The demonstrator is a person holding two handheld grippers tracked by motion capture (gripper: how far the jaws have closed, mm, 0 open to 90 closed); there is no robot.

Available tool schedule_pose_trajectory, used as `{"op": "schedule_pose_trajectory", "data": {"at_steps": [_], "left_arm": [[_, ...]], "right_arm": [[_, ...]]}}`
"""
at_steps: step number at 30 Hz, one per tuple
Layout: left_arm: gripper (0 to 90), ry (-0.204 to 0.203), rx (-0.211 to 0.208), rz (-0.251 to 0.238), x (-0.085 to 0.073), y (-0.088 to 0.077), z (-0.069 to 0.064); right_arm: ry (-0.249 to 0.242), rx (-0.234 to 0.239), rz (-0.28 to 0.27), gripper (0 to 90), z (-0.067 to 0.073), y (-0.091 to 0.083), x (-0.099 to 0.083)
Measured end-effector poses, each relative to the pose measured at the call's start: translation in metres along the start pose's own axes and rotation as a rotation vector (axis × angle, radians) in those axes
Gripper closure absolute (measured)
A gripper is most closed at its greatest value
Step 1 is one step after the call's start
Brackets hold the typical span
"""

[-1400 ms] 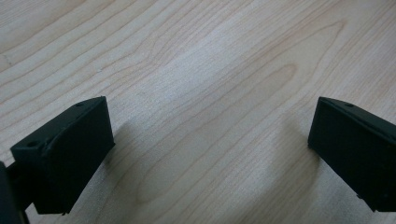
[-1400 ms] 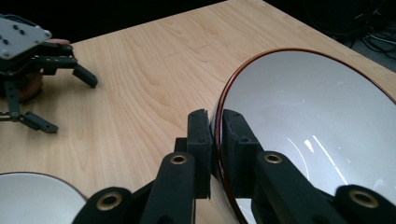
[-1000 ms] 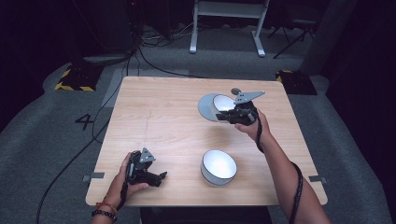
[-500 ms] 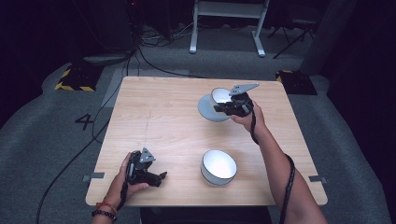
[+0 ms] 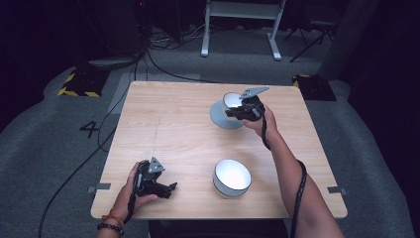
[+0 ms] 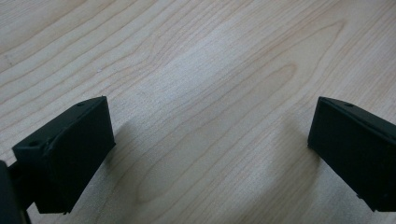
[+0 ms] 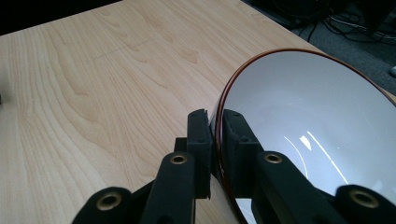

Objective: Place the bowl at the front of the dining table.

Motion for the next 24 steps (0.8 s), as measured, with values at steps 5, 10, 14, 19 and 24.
{"op": "schedule_pose_trajectory", "data": {"at_steps": [5, 10, 14, 19, 24], "left_arm": [[0.5, 0.003, 0.0, 0.003, 0.0, 0.0, 0.0], [0.5, 0.001, 0.0, 0.001, 0.0, 0.0, 0.0], [0.5, 0.0, -0.001, 0.002, 0.0, 0.0, 0.0], [0.5, 0.007, 0.006, -0.002, 0.0, 0.0, 0.001], [0.5, 0.003, 0.004, -0.001, 0.0, 0.0, 0.001]], "right_arm": [[0.013, -0.023, 0.015, 82.1, -0.009, 0.011, -0.004], [0.005, -0.034, 0.03, 82.0, -0.015, 0.019, -0.007], [0.015, -0.049, 0.043, 82.0, -0.02, 0.029, -0.006], [0.008, -0.058, 0.058, 82.0, -0.02, 0.037, -0.005], [0.01, -0.063, 0.075, 81.9, -0.021, 0.043, -0.01]]}}
Point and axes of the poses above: each handheld gripper's, and its own axes: y roughly forward along the jaws, x roughly out of its top, z roughly to its left, the point moved 9 cm from there along y, roughly forward along the jaws, and after that the axes turned 12 degrees about -z, right-handed, at the moved point
